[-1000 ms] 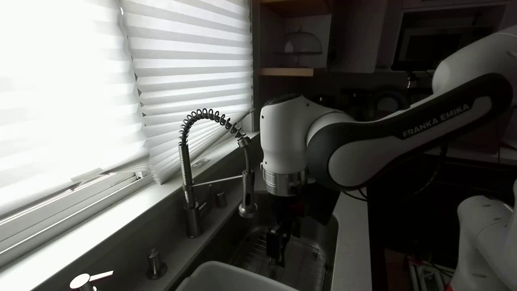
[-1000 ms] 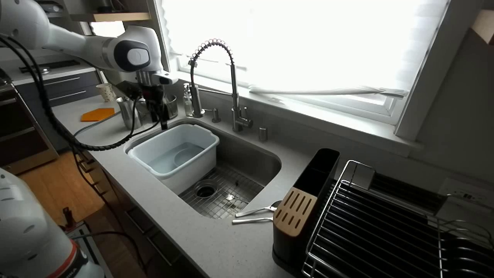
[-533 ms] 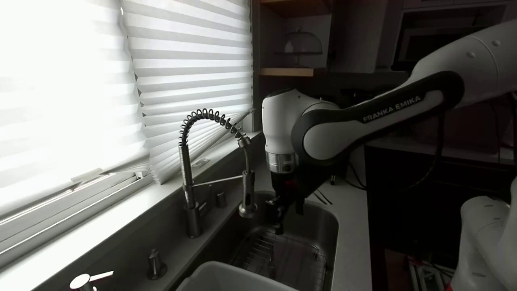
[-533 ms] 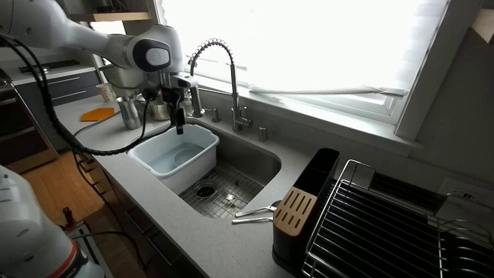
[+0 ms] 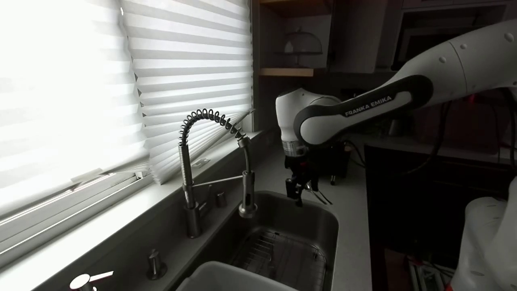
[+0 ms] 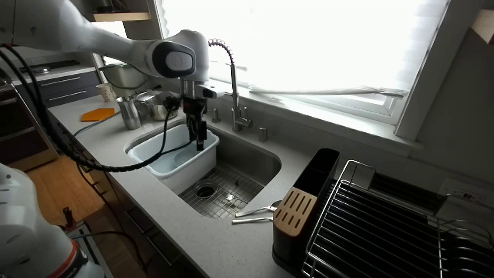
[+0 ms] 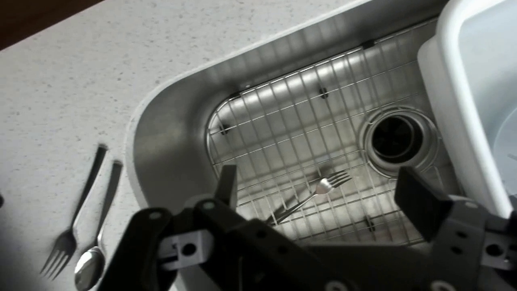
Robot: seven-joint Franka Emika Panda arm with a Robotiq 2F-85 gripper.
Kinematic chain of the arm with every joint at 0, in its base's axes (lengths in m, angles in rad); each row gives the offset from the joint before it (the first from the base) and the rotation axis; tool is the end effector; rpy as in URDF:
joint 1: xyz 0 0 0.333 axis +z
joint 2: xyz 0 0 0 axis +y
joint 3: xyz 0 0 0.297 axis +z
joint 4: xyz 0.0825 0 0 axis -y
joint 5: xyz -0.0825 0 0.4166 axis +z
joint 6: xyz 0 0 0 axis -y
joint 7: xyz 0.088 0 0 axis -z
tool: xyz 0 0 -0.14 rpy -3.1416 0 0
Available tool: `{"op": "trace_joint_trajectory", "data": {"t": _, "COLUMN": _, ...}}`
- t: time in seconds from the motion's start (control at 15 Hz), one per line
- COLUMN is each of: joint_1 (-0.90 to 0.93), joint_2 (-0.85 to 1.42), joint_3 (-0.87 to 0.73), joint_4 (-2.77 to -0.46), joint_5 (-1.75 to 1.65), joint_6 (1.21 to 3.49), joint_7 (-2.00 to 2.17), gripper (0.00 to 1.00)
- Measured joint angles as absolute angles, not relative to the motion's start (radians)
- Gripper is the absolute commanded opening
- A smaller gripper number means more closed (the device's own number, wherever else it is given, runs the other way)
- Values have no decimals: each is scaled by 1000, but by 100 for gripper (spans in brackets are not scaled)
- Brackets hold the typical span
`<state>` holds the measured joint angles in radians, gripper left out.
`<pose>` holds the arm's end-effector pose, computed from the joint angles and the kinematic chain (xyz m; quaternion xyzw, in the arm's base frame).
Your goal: Put the two spoons into the sink
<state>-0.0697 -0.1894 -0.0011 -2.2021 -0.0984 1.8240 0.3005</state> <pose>0.4953 -0.0463 0.3831 0.9804 -0.1671 -0.0882 0.0566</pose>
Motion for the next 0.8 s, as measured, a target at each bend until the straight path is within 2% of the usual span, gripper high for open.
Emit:
{"op": "trace_joint_trajectory", "data": {"t": 0.33, "joint_1": -130, "joint_2": -188, "joint_3": -84, "joint_4": -2210, "joint_5": -133, "joint_6": 1874, "joint_7": 238, "gripper": 100}}
{"op": "trace_joint_trajectory", "data": {"t": 0.8, "joint_1": -122, "joint_2": -188, "joint_3": -72, "joint_4": -2208, "joint_5": -133, "joint_6": 1874, "joint_7": 240, "gripper": 100}}
